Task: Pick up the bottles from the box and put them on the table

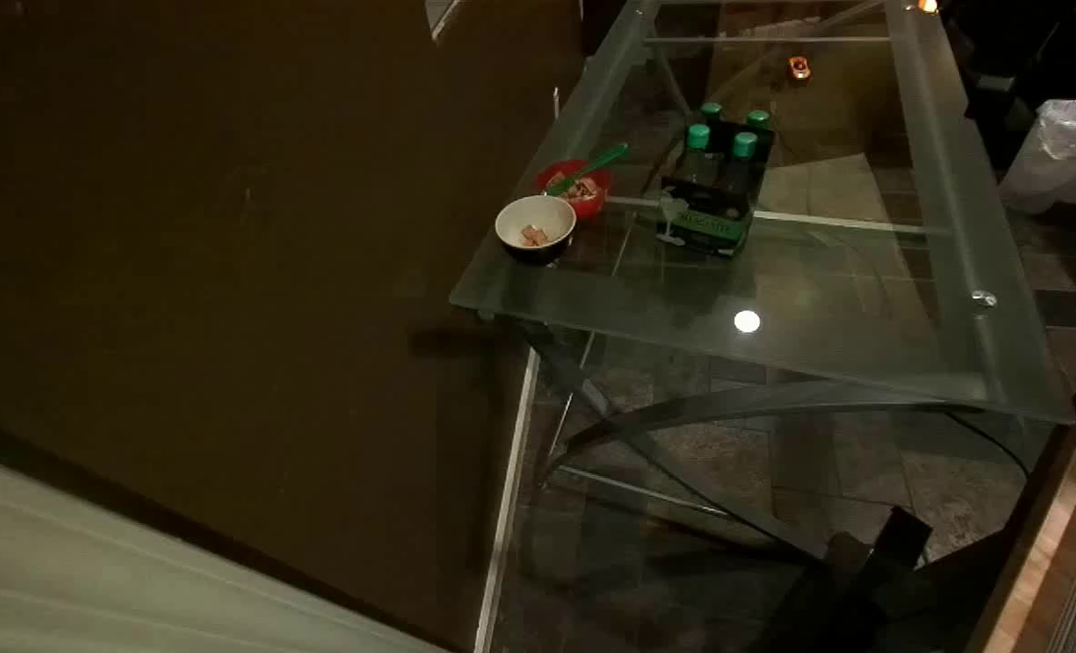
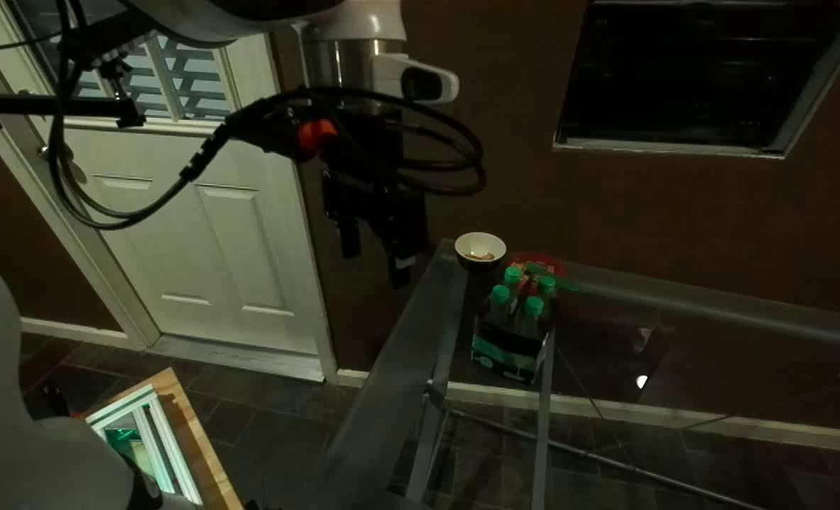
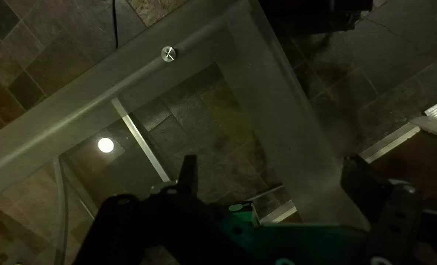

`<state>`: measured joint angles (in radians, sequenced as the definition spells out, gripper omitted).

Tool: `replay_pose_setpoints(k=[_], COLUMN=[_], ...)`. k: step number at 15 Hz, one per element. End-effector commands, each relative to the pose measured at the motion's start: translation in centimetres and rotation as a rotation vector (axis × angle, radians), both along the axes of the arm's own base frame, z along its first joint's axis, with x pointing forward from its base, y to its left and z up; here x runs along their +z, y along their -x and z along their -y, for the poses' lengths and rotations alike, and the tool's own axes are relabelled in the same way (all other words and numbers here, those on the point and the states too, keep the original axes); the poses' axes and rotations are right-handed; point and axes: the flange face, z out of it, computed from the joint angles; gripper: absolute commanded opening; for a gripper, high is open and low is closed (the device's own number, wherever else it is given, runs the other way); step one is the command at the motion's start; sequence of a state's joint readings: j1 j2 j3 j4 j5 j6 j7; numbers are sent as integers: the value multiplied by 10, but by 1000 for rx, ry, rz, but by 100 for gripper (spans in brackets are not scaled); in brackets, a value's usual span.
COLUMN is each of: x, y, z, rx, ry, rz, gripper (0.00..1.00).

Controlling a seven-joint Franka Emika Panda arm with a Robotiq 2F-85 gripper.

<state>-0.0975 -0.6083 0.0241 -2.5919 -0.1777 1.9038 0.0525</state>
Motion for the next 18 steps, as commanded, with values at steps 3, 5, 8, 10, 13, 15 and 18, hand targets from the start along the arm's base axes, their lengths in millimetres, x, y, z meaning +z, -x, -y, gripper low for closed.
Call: replay_pose_setpoints(k=[3,5,8,10,13,15,18], x=[0,-5,-22,-37,-63,-76,-87], y=[0,-13,-39,-55,-78,-94,-121], z=[0,8,37,56,73,73,70], rx=[0,-96,-266,-368,-524,-622,-772], ry=[0,5,-12,-28,-37,-43,-38], rz=[-1,11,94,137,185,225,270], gripper=[100,100,100,100,100,100,100])
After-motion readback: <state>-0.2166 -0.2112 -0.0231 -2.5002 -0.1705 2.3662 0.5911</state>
